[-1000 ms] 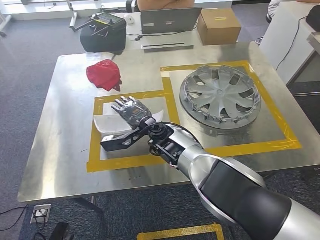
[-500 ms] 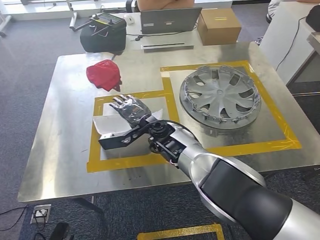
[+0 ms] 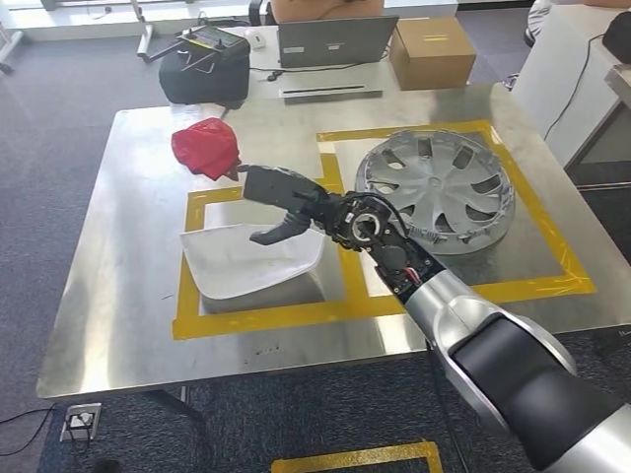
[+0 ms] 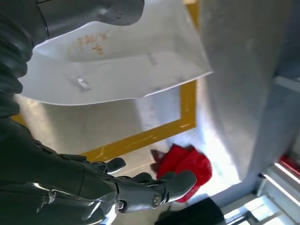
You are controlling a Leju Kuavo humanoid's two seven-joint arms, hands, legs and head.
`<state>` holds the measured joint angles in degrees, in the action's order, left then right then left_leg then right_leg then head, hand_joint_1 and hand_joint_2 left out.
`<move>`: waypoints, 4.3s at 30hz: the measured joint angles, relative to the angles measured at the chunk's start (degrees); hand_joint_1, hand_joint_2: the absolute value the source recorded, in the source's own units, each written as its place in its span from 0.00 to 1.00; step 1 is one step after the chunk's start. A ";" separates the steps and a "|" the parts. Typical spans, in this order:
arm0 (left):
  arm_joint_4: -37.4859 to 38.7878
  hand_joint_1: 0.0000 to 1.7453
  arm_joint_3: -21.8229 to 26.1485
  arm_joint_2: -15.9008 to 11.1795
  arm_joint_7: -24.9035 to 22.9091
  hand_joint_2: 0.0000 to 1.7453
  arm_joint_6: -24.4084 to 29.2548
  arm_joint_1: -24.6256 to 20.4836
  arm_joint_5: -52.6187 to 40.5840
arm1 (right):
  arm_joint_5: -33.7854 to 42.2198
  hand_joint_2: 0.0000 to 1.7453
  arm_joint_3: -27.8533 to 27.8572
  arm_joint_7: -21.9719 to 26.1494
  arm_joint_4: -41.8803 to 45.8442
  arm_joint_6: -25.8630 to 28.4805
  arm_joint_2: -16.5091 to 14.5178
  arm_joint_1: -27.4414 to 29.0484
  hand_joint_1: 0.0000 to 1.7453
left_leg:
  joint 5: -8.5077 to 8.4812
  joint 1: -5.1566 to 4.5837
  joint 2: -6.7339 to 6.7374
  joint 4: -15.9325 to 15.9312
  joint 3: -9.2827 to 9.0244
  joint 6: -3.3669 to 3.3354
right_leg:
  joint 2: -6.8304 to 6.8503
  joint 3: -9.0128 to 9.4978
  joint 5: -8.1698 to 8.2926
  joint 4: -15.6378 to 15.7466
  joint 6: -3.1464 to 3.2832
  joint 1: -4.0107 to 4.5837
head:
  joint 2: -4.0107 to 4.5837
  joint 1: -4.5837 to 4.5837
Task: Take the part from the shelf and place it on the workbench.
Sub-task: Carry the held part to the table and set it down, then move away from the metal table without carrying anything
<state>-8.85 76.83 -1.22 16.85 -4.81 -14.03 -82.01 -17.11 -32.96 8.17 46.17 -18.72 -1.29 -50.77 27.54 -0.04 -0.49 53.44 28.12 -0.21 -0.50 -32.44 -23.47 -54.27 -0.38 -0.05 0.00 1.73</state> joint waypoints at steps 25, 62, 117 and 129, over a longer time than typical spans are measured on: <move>0.00 0.00 0.28 -0.39 -0.16 0.00 0.00 0.60 0.65 | 34.70 0.75 12.75 -6.84 33.19 -1.62 11.70 8.26 0.00 | 0.02 -0.02 0.06 -0.01 -0.01 -0.03 | -0.05 0.05 0.03 0.08 -0.02 0.07 | 0.00 -0.07; -0.06 0.00 0.28 -0.05 -1.38 0.00 2.44 0.96 -0.56 | 46.47 0.00 26.87 -7.34 47.87 3.44 17.02 28.45 0.00 | 1.29 1.65 0.18 0.29 -1.03 2.00 | -0.16 -0.85 -0.70 -1.56 -2.28 -2.03 | 0.00 1.03; -0.07 0.00 0.27 0.29 -1.82 0.00 3.56 1.13 -0.10 | 44.43 0.00 27.72 -5.68 46.29 2.20 16.89 26.49 0.00 | -3.04 -0.05 -0.12 1.40 4.37 -1.66 | 0.53 -1.66 -6.41 -11.08 -1.33 -0.96 | 0.00 2.12; -0.07 0.00 0.28 0.15 -1.81 0.00 3.58 1.25 0.07 | 44.12 0.00 27.18 -5.56 45.65 2.24 16.40 25.84 0.00 | 5.97 0.31 0.06 17.90 11.92 1.27 | 1.03 1.73 -0.92 0.87 0.76 -0.62 | 0.00 0.38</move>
<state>-8.92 77.11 -1.08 15.04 -1.22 -12.78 -81.94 27.02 -5.78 2.61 91.82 -16.48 15.11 -24.93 33.51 0.26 -0.43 71.34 40.04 1.07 0.53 -30.71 -24.38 -53.40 0.38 -0.67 0.00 2.12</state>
